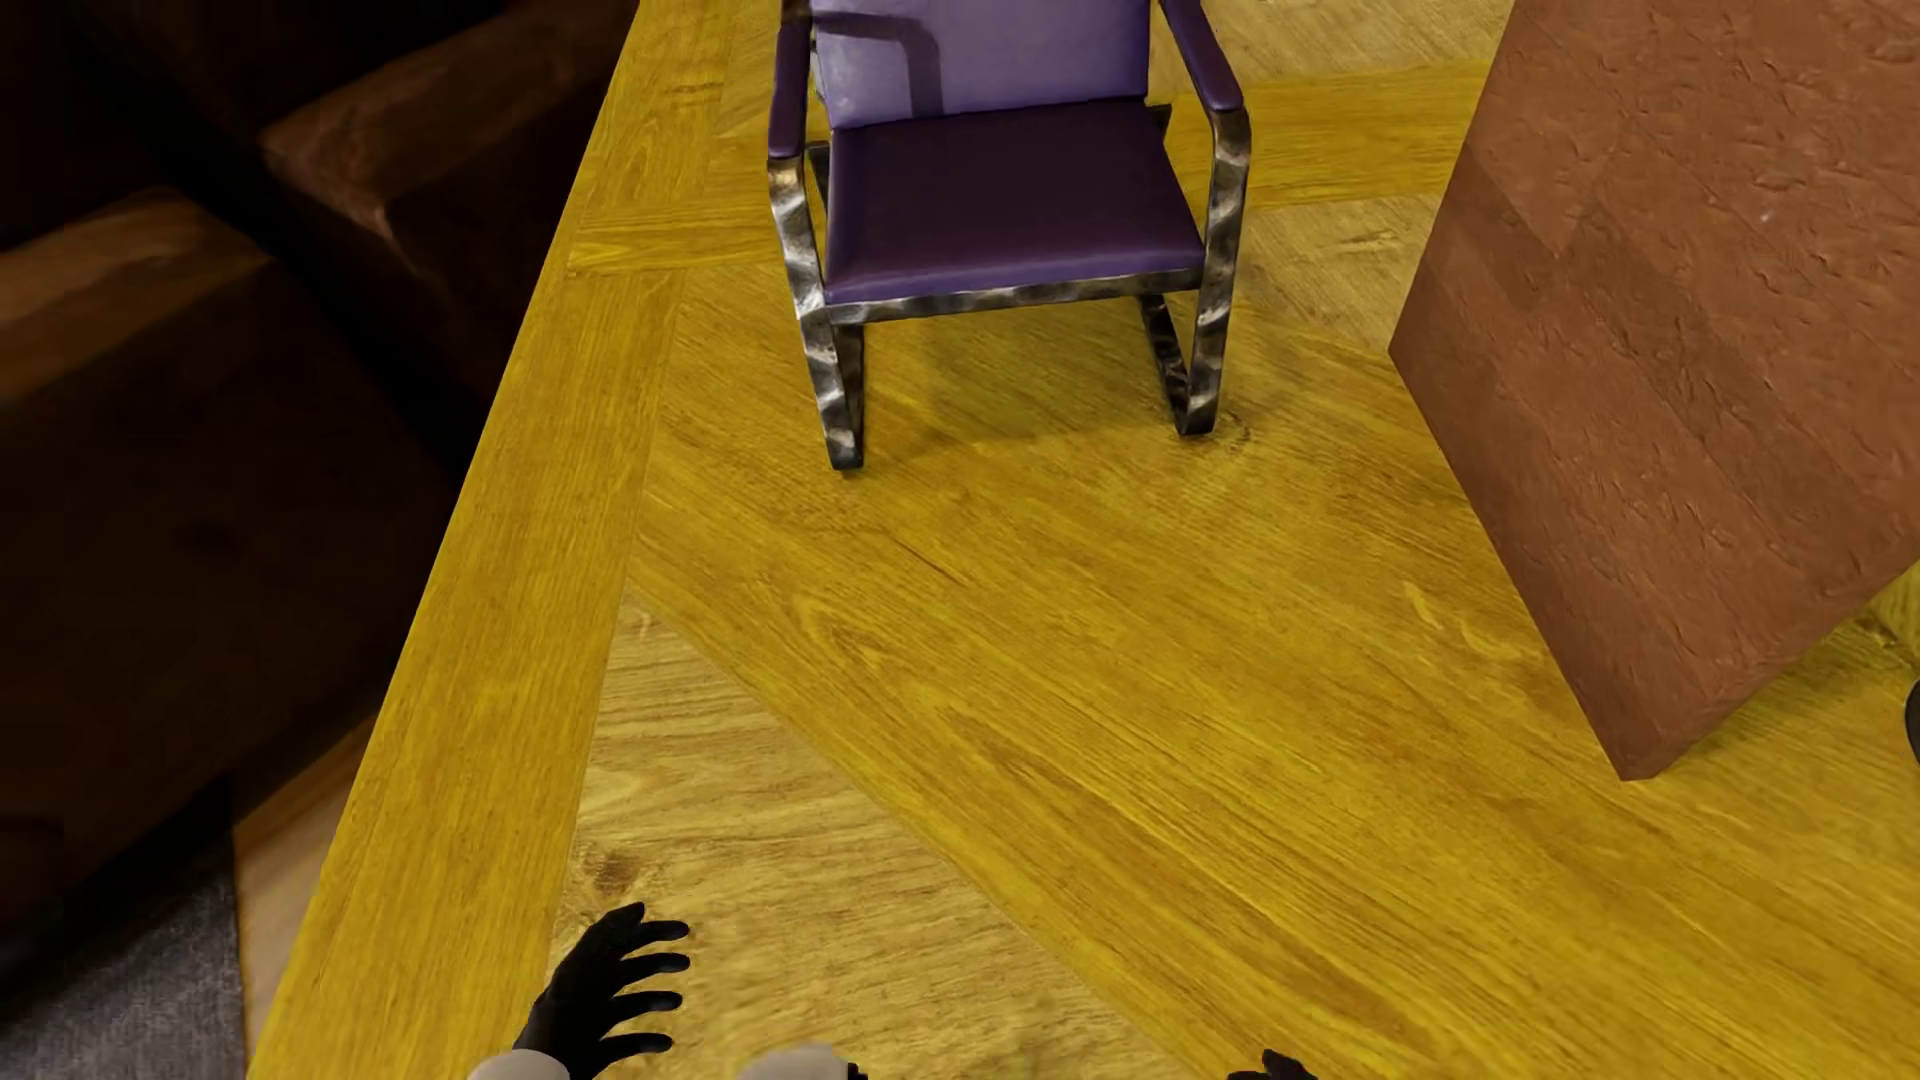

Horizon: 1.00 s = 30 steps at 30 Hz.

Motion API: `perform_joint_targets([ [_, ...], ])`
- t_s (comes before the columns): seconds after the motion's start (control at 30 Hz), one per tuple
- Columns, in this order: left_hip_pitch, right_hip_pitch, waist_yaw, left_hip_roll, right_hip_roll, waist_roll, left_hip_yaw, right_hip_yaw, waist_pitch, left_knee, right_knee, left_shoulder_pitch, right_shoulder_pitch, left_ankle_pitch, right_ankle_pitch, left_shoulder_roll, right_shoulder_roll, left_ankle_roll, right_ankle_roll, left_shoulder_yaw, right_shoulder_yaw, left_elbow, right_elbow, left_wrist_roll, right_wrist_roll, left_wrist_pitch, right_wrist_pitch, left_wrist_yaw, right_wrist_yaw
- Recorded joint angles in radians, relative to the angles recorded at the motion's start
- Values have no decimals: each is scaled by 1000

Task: Approach the chair

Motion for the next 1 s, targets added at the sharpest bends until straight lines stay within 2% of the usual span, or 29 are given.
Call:
perform_joint_targets([
  [0.03,-33,42,16,-13,1,34,11,2,-1,-81,-18,31,-19,-37,-19,10,22,-3,9,18,-4,-7,-33,14,33,-19,-10,-11,-3],
  [0.07,-50,68,20,-3,8,59,19,11,-7,-199,-7,69,-39,-58,-55,31,40,-11,4,36,-2,1,-77,33,42,-57,-17,-12,1],
  [0.1,-30,37,-8,12,13,75,21,16,15,-313,153,57,-87,10,-36,47,37,-14,3,33,0,47,-90,49,31,-93,-18,11,16],
  [0.13,-18,-70,-30,3,8,50,30,34,22,-314,387,29,-108,119,85,90,42,35,-63,9,4,79,-106,53,17,-126,-12,52,36],
  [0.17,-8,-173,-30,-8,11,5,37,46,14,-307,489,9,-96,93,224,105,16,112,-108,22,42,47,-71,41,10,-153,-2,114,63],
  [0.2,30,-202,-33,-7,5,-39,36,51,13,-320,415,20,-68,75,171,90,6,57,-64,20,12,28,-68,15,11,-200,35,174,91],
  [0.23,57,-199,-38,-9,-18,-84,39,62,8,-313,261,25,-45,34,80,61,-9,61,-21,9,-24,5,-72,-14,11,-220,81,219,113],
  [0.27,51,-175,-32,-13,-42,-114,33,73,-17,-273,101,8,-41,-29,101,18,-51,75,68,-30,-48,2,-11,-36,13,-202,120,241,122],
  [0.3,76,-140,-59,5,-22,-113,26,67,-34,-270,74,49,-80,-67,90,-6,-50,65,45,-27,-48,21,2,-30,1,-171,165,231,107],
  [0.33,114,-102,-80,17,-3,-105,15,65,-45,-294,46,80,-83,-45,78,-16,-23,44,41,-19,-41,27,-21,-13,-18,-111,187,205,83],
  [0.37,158,-58,-84,16,-5,-111,17,62,-41,-314,27,70,-78,-60,61,-8,-9,42,41,-17,-24,30,-12,6,-34,-37,179,164,65],
  [0.4,176,-37,-85,16,-8,-108,16,57,-50,-331,8,69,-88,-74,47,9,-6,41,41,-20,-26,14,7,12,-41,9,154,125,60],
  [0.43,206,-6,-81,15,-10,-108,15,53,-47,-352,-12,66,-90,-88,32,41,3,39,40,-22,-33,3,4,8,-42,31,124,92,62],
  [0.47,233,20,-84,16,-10,-104,17,51,-44,-367,-26,72,-93,-104,14,54,15,37,39,-8,-32,-4,9,2,-36,23,90,71,71],
  [0.57,294,81,-98,11,-15,-78,4,38,-18,-408,-59,23,-54,-151,-37,-4,13,27,34,-14,-12,4,-20,-51,-10,-49,0,106,100],
  [0.63,239,117,-96,6,-17,-63,6,57,14,-243,-77,7,-12,-90,-66,-4,-5,0,34,-33,4,-34,-26,-59,-16,-83,-60,124,90],
  [0.67,212,138,-94,1,-23,-50,8,60,12,-206,-102,22,-6,-57,-76,-9,11,-15,36,-5,4,-15,-15,-53,-17,-98,-78,121,59],
  [0.73,144,164,-46,7,-9,11,9,60,30,-255,-78,71,-73,-110,-84,22,19,-38,28,39,31,-2,-36,-30,2,-80,-64,108,-26],
  [0.77,133,87,-25,10,0,34,5,60,46,-290,126,77,-124,-133,-33,46,42,-25,-14,61,2,45,-65,-22,17,-80,-42,102,-63],
  [0.8,157,-21,-32,-10,-6,21,5,63,43,-299,330,86,-149,-152,127,71,29,63,-110,51,33,55,-57,-18,31,-74,-20,108,-77],
  [0.83,204,-102,-31,-22,-15,-8,13,62,39,-329,418,86,-145,-167,225,78,32,57,-211,46,9,46,-32,-15,36,-72,5,120,-65],
  [0.87,251,-156,-40,-16,-18,-30,10,40,41,-347,371,66,-106,-191,162,80,26,52,-216,47,-22,-4,-69,-18,31,-60,45,134,-36],
  [0.9,235,-204,-60,-18,-33,-67,13,27,33,-257,228,29,-87,-178,97,68,22,54,-180,21,-37,16,-73,-22,7,-80,79,147,-3],
  [0.93,168,-205,-69,-22,-49,-94,3,27,26,-78,107,-9,-81,-101,88,19,-1,40,27,-13,-11,40,-8,-19,-27,-90,92,159,27],
  [0.97,106,-171,-62,-20,-40,-103,-8,27,27,67,102,-24,-83,29,43,6,-21,25,22,-77,19,34,21,-10,-56,-76,105,158,53],
  [1.0,62,-143,-53,-20,-24,-91,-19,24,31,24,86,-6,-86,0,33,3,-28,13,20,-44,29,25,7,3,-68,-63,99,140,66],
])
